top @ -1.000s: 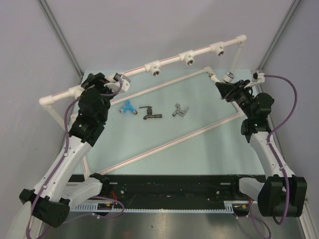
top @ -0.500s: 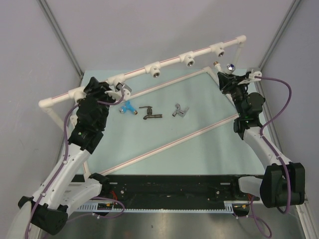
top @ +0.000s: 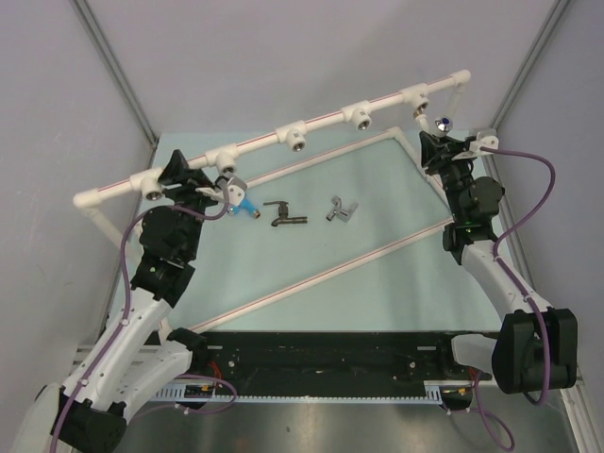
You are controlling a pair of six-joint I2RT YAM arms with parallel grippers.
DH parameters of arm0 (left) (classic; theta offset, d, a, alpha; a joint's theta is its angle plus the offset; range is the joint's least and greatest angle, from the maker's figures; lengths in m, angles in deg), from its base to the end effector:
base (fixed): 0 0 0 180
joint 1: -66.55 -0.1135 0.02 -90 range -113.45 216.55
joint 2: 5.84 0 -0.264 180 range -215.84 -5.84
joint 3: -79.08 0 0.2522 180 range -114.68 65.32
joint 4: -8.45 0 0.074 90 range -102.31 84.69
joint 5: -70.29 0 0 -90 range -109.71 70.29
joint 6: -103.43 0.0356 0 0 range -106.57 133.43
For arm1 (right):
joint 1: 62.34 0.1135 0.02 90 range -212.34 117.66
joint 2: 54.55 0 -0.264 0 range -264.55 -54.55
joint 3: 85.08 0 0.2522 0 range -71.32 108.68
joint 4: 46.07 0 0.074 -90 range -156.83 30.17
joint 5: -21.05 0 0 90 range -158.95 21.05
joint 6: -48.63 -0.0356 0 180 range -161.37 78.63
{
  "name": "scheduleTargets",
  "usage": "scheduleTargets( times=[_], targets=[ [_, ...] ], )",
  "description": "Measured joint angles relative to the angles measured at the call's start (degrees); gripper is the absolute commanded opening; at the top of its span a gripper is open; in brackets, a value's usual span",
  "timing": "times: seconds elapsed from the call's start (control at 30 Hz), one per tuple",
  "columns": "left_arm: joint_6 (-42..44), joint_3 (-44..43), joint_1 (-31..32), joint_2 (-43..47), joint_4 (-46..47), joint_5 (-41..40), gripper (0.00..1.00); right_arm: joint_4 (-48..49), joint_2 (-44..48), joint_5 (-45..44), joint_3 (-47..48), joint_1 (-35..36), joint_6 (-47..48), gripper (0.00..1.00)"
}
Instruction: Install the water faucets
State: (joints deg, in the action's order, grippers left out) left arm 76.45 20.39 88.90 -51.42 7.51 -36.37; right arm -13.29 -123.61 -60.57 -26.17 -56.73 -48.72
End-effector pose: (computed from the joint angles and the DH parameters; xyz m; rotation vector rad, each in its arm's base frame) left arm 0.1764 -0.0615 0.3821 0.7569 1.1925 0.7890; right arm 0.2729 0.0320 0.3576 -0.1116 1.1797 0.2852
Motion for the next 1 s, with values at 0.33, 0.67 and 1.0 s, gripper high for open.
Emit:
scheduleTargets(
  times=[0.33,0.67,1.0],
  targets=[
    [-0.7,0.63,-0.28,0.24,1.11,1.53,0.0,-0.76,-0.07,-0.11,2.67,-0.85,2.95,0.0],
    [-1.33,0.9,-1.42,-0.44,2.34,2.62,0.0,-3.74,-0.07,-1.09,3.15,-1.18,4.61,0.0],
    [-1.55,0.9,-2.23,-0.96,2.89,3.48,0.0,-5.14,-1.57,-1.16,3.65,-1.77,5.95,0.0]
  ],
)
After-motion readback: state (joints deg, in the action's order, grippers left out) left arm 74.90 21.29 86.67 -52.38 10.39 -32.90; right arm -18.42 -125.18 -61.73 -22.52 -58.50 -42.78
